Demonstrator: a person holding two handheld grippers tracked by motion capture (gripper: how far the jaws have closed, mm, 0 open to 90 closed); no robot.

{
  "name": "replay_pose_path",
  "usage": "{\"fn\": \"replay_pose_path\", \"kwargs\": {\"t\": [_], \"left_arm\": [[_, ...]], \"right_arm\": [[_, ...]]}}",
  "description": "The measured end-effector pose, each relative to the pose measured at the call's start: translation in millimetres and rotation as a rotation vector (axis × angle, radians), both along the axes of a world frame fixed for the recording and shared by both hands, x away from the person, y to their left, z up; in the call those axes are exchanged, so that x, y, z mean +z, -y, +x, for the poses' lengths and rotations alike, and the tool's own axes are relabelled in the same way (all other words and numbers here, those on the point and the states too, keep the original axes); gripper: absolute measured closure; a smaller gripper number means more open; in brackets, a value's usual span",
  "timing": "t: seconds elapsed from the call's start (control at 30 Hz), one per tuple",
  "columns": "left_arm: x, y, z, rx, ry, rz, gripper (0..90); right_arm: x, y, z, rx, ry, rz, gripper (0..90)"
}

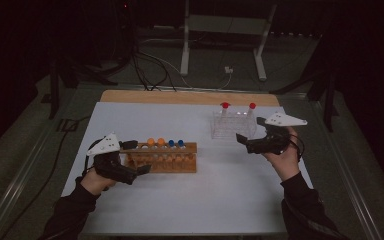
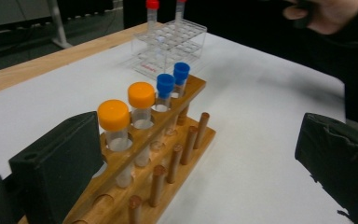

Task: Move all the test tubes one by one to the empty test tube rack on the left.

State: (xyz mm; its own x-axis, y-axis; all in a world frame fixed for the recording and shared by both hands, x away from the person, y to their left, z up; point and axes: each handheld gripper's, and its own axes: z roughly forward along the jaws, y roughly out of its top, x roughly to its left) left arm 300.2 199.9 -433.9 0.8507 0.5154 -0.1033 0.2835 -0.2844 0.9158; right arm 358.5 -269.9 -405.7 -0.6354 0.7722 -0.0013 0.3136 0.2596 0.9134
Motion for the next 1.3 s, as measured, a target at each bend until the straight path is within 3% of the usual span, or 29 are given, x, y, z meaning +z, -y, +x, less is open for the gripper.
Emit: {"fn": "replay_pose_path", "kwargs": {"t": [0.2,0.33,0.47,0.8,1.0,1.3], "left_arm": [[-0.6,0.1,-3.1,-0.005,0.004,-0.004,1.0],[-1.1,-1.1,-3.4,0.001,0.009,-0.008,0.9],[-2.2,-2.6,-3.1,0.005,0.006,-0.007,1.0],[-3.1,-3.2,-3.5,0.009,0.011,-0.005,1.0],[-4.3,-2.7,-2.8,0.007,0.008,0.0,1.0],[-5.9,-2.0,-2.0,0.005,0.002,0.005,0.9]], "right_arm": [[-10.6,14.7,26.2,-0.075,-0.007,0.0,0.0],[-18.1,22.2,43.6,-0.118,-0.045,0.016,0.0],[-25.7,25.3,60.9,-0.165,-0.094,-0.009,0.0],[-43.6,36.2,91.8,-0.263,-0.189,0.012,16.8],[-50.8,41.5,101.0,-0.296,-0.207,0.013,31.4],[-56.7,44.2,111.6,-0.288,-0.222,0.025,52.9]]}}
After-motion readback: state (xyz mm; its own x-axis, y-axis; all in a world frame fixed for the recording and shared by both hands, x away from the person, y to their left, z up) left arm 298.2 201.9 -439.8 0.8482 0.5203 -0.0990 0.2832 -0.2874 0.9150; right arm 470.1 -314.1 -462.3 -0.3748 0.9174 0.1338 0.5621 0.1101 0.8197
